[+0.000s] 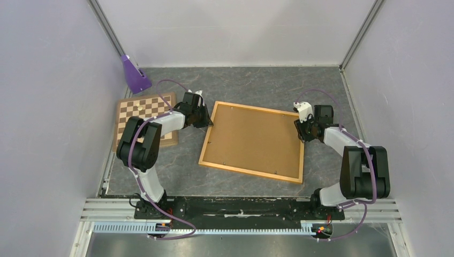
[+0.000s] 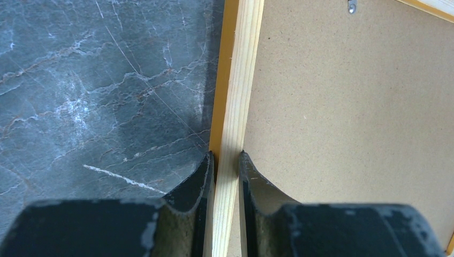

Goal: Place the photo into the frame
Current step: Adjust the photo frame at the center of the board.

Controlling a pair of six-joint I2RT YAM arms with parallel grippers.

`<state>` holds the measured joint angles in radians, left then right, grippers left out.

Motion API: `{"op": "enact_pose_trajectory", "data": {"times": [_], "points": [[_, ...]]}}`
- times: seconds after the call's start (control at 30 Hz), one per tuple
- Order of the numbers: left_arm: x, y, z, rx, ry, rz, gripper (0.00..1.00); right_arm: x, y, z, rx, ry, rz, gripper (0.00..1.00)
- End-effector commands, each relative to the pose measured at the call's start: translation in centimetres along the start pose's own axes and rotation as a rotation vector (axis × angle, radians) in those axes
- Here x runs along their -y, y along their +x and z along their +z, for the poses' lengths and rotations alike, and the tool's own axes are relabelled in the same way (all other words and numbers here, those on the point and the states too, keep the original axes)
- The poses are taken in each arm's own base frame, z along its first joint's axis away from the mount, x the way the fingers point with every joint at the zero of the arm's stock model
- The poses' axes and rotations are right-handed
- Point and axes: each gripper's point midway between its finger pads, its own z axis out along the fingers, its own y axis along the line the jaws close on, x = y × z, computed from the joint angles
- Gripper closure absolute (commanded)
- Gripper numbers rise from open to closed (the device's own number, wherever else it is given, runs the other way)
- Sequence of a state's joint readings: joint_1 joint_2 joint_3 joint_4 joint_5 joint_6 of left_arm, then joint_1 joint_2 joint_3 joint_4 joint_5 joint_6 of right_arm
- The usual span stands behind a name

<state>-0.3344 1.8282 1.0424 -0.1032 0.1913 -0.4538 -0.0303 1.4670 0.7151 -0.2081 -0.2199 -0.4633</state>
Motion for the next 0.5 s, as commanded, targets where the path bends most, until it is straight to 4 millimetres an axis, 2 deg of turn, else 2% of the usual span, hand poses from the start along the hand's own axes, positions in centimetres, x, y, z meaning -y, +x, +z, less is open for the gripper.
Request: {"op": "enact_pose_trajectory", "data": {"times": [0.0,0.1,0.23,0.47], "points": [[-0.17,4.12,0.79,-0.142,-0.001,0.011,0.98,-2.71,2.03,0.68,-0.076,-0.118,0.064,0.61],[-0.12,4.40,0.89,-0.152,0.005,0.005,0.98,-2.62,2.28,0.89,-0.091,-0.113,0.082,0.62],[-0.01,4.48,0.97,-0.156,0.011,0.000,0.98,-2.22,2.49,1.14,-0.105,-0.093,0.081,0.71],[0.26,4.42,0.95,-0.153,0.017,0.000,0.98,-1.87,2.87,1.10,-0.094,-0.058,0.074,0.78]]}}
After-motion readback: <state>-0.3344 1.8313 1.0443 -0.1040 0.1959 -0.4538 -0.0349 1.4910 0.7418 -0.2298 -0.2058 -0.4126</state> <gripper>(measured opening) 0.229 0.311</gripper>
